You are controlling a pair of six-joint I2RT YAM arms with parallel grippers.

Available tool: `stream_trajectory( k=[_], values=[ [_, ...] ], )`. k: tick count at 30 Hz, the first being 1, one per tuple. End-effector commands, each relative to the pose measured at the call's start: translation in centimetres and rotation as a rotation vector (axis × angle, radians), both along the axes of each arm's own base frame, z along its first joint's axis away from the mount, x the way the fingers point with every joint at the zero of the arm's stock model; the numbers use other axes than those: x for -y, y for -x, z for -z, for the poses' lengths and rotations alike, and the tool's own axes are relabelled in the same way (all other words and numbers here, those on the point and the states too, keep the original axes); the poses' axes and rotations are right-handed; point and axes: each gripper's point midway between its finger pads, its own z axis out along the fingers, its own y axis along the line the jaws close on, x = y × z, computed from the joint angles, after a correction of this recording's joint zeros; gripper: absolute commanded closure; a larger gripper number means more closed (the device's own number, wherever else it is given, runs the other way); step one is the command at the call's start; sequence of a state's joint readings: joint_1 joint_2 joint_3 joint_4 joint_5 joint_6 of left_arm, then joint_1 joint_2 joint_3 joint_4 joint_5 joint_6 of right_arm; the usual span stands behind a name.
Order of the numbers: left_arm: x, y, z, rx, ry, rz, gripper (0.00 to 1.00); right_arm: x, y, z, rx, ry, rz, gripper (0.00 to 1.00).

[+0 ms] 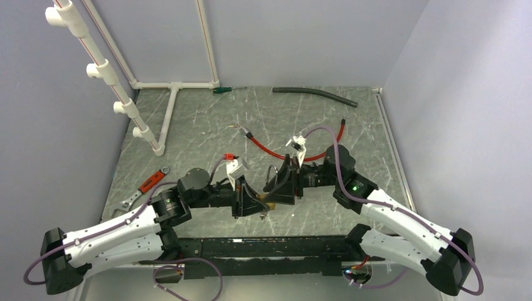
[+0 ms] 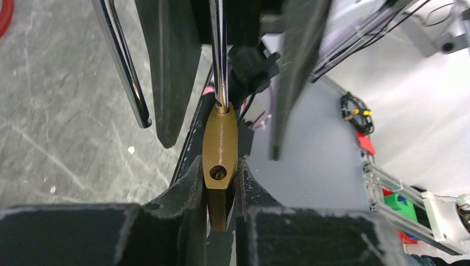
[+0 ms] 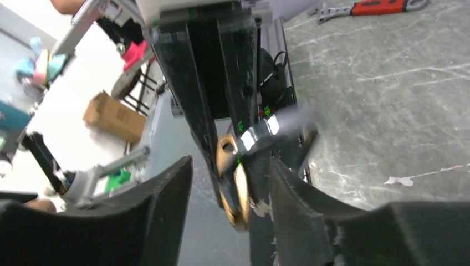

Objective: Unlock with the key

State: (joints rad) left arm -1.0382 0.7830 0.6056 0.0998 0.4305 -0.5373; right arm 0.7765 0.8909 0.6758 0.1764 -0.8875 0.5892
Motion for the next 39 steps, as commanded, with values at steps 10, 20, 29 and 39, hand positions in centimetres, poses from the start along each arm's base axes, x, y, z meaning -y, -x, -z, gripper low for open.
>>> stream_trajectory(
  k=[10,20,29,39],
  values=[
    [-2.2,-0.8,-1.2,0.075,-0.107,-0.078,1.0,2.9,-6.0,-2.7,0.247,0.121,0.411,0.03],
    [-1.5,2.2,-2.8,0.06,-0.083,0.115,1.0,3.5,-3.3,-7.2,0.463,-0.035,0.302,0.06],
    [-1.5,3.8,-3.9,0.049,-0.065,0.207,1.0,1.9,1.1,-7.0,0.468,-0.105,-0.05,0.18],
    [-2.4,4.0,-4.6,0.075,-0.055,0.195,1.0,1.9,3.0,-4.9,0.429,-0.073,-0.234,0.41]
  ],
)
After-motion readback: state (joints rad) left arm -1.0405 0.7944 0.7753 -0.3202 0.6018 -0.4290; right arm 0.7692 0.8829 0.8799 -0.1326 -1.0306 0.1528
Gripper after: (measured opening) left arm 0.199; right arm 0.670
